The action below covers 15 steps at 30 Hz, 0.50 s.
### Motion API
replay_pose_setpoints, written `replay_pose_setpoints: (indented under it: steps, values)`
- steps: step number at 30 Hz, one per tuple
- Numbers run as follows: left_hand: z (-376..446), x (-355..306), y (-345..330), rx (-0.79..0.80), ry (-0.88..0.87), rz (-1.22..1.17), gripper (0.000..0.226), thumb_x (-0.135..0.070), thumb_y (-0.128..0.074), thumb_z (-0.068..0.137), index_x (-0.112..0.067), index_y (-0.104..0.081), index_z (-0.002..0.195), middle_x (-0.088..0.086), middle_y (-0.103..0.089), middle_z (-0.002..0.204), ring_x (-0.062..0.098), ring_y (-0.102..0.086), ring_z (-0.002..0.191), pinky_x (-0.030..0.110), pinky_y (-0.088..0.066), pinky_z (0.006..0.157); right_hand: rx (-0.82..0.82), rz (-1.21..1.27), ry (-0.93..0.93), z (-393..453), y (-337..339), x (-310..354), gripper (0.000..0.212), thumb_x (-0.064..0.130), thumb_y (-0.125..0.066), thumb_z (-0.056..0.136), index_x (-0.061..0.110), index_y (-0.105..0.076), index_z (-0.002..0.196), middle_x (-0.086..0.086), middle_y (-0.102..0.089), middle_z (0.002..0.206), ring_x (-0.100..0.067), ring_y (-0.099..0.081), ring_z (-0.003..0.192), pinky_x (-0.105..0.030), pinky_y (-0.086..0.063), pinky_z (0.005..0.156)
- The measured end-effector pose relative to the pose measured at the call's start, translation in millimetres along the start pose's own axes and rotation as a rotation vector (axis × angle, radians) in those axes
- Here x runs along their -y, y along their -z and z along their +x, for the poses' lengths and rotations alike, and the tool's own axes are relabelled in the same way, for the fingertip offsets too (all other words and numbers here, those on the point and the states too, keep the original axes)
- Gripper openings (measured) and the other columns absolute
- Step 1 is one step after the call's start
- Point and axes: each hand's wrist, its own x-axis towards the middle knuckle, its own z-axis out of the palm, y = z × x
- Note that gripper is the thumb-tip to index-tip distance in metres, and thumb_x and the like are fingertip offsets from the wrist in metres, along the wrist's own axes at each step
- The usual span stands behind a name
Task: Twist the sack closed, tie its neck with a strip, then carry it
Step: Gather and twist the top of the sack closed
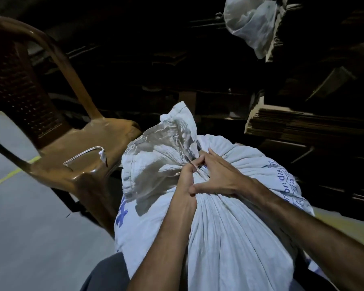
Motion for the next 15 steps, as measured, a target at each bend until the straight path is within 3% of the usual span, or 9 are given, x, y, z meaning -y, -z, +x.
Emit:
replay_pose_setpoints:
  steps: [1, 3, 5, 7, 8, 10, 11, 14, 15]
  values:
    - [-1.1, -0.8, 1.7, 0.003, 0.036, -0.003, 0.026, -0.036, -0.077, 0.088, -0.016, -0.083, 0.104, 0.007, -0.074, 0.118, 0.021, -0.073, 0.107, 0.038, -0.065, 0.085, 0.008, 0.002, -0.006, 0.3, -0.8, 0.3, 0.103, 0.064, -0.085, 0.075, 0.018, -0.041, 0.156, -0.004, -0.05, 0.158, -0.022, -0.036, 0.152, -0.013, -0.01, 0.114]
    - [-5.9, -5.2, 6.4, 0.045, 0.091, -0.002, 0.024, -0.031, -0.075, 0.093, -0.012, -0.081, 0.106, 0.009, -0.075, 0.114, 0.02, -0.076, 0.093, 0.033, -0.064, 0.071, 0.003, -0.024, -0.007, -0.4, -4.7, -3.2, 0.109, 0.073, -0.082, 0.069, 0.024, -0.04, 0.156, -0.003, -0.052, 0.156, -0.022, -0.043, 0.148, -0.024, -0.027, 0.117]
    - [-14.5, -19.6, 4.9, 0.154, 0.228, 0.016, 0.016, -0.019, -0.069, 0.096, -0.005, -0.075, 0.102, 0.014, -0.076, 0.095, 0.025, -0.076, 0.079, 0.041, -0.063, 0.08, -0.02, -0.036, -0.024, -1.9, -11.0, -9.6, 0.117, 0.086, -0.075, 0.057, 0.031, -0.038, 0.154, 0.003, -0.054, 0.15, -0.021, -0.051, 0.139, -0.039, -0.043, 0.116]
    - [-3.9, -33.7, 4.1, 0.154, 0.266, 0.104, 0.018, -0.004, -0.055, 0.099, -0.001, -0.072, 0.092, 0.015, -0.074, 0.081, 0.026, -0.075, 0.072, 0.045, -0.06, 0.09, -0.051, 0.008, -0.04, -4.4, -16.6, -13.3, 0.12, 0.089, -0.075, 0.054, 0.036, -0.038, 0.155, 0.009, -0.053, 0.153, -0.014, -0.053, 0.135, -0.04, -0.047, 0.114]
    - [2.1, -40.9, 3.6, 0.144, 0.261, 0.177, 0.029, -0.002, -0.051, 0.101, 0.001, -0.074, 0.084, 0.015, -0.074, 0.075, 0.025, -0.075, 0.067, 0.041, -0.062, 0.086, -0.069, 0.047, -0.037, -5.5, -18.3, -13.9, 0.119, 0.085, -0.078, 0.055, 0.037, -0.037, 0.156, 0.013, -0.049, 0.158, -0.009, -0.052, 0.136, -0.038, -0.046, 0.116]
    - [0.0, -52.1, -4.6, 0.153, 0.238, 0.32, 0.044, -0.009, -0.055, 0.104, 0.003, -0.077, 0.068, 0.015, -0.074, 0.067, 0.024, -0.076, 0.062, 0.035, -0.064, 0.074, -0.104, 0.159, -0.055, -2.6, -20.8, -15.2, 0.102, 0.067, -0.085, 0.061, 0.041, -0.043, 0.15, 0.018, -0.055, 0.153, -0.003, -0.056, 0.131, -0.037, -0.049, 0.114]
    - [-0.7, -55.8, -8.4, 0.136, 0.222, 0.364, 0.045, -0.012, -0.058, 0.104, 0.003, -0.078, 0.067, 0.016, -0.075, 0.069, 0.023, -0.076, 0.065, 0.035, -0.063, 0.076, -0.127, 0.217, -0.069, 1.5, -22.3, -17.7, 0.088, 0.055, -0.086, 0.063, 0.042, -0.05, 0.141, 0.017, -0.065, 0.141, -0.003, -0.063, 0.124, -0.038, -0.054, 0.109]
    - [5.1, -56.0, -12.2, 0.07, 0.082, 0.468, 0.029, -0.022, -0.072, 0.093, 0.007, -0.075, 0.091, 0.018, -0.08, 0.091, 0.019, -0.075, 0.083, 0.034, -0.058, 0.09, -0.185, 0.34, -0.118, 12.3, -31.1, -29.5, 0.063, 0.04, -0.077, 0.059, 0.028, -0.066, 0.119, 0.007, -0.078, 0.105, -0.013, -0.075, 0.104, -0.041, -0.062, 0.086]
    - [5.3, -55.8, -14.2, 0.033, -0.005, 0.592, 0.036, -0.029, -0.08, 0.081, 0.006, -0.073, 0.088, 0.016, -0.08, 0.088, 0.019, -0.075, 0.087, 0.034, -0.057, 0.092, -0.236, 0.388, -0.106, 13.8, -34.4, -31.4, 0.057, 0.039, -0.078, 0.06, 0.023, -0.07, 0.114, 0.006, -0.079, 0.1, -0.013, -0.077, 0.103, -0.047, -0.06, 0.092]
